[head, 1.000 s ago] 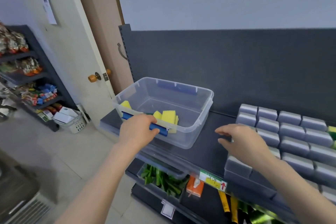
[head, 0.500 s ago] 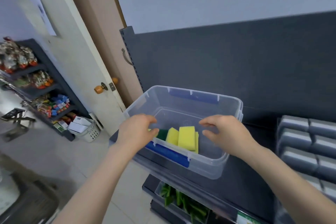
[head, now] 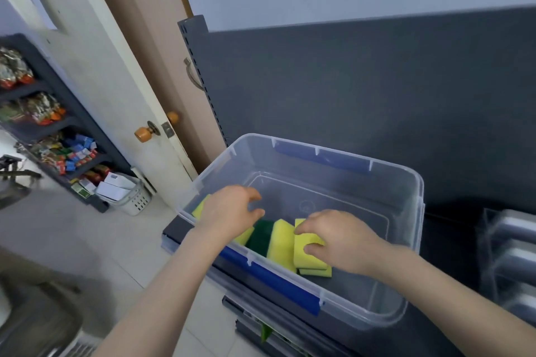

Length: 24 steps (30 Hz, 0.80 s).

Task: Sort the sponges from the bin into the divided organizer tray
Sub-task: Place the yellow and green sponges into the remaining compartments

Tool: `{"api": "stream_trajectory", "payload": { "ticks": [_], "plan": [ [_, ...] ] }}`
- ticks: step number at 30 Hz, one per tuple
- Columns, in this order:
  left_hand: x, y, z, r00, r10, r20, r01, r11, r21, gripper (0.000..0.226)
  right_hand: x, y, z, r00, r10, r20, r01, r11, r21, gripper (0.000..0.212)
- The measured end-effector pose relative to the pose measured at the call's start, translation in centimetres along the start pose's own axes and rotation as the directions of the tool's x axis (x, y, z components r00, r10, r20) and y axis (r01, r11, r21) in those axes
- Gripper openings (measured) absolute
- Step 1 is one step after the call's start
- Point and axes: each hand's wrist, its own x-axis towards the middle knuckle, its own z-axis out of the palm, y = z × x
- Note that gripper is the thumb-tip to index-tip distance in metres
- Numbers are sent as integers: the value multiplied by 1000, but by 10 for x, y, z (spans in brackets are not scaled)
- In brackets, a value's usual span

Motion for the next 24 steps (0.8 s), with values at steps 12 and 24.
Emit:
{"api": "stream_trajectory", "payload": {
  "ticks": [12,24],
  "plan": [
    [70,-12,11,971,174,163,-165,984,-66,34,27,0,29,956,128,263,-88,983,-159,60],
    [96,-5,50,890,371,265,-236,872,-428,22,49,20,33,933,355,62,-344,928,-143,51]
  ]
}}
